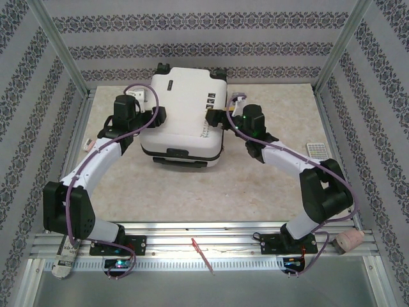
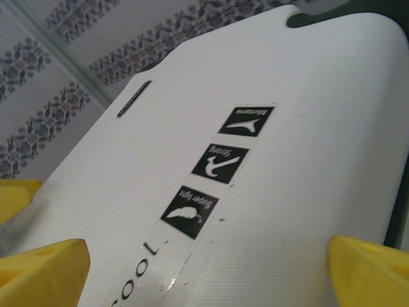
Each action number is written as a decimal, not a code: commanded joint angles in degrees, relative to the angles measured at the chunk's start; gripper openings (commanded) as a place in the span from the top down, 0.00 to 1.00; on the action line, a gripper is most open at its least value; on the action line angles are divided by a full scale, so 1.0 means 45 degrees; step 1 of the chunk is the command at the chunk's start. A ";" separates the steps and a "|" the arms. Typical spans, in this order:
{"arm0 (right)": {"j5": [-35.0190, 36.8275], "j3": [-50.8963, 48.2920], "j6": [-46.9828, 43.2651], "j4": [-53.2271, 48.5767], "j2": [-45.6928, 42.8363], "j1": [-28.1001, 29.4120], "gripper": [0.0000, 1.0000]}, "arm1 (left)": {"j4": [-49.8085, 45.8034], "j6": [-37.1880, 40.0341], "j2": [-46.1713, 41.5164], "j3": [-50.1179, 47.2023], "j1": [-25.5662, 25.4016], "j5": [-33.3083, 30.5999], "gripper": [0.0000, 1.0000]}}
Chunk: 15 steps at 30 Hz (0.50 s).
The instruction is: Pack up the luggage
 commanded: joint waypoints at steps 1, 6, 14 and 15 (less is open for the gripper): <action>-0.2626 -0.0918 0.1678 -0.0406 0.0118 -0.0340 0.08 | -0.0248 -0.0903 0.0533 -0.0389 -0.1724 0.5329 0.22; -0.3258 -0.0880 0.1329 -0.0767 0.0167 -0.1175 0.08 | 0.0130 -0.1308 0.0571 -0.0334 -0.1748 0.5882 0.22; -0.3715 -0.0236 0.1007 -0.1096 0.0267 -0.1366 0.08 | 0.1492 -0.2270 0.1200 -0.0640 -0.1916 0.5881 0.21; -0.3727 -0.0226 0.0968 -0.1087 0.0256 -0.1366 0.08 | 0.1295 -0.2210 0.1226 -0.0584 -0.1901 0.5657 0.21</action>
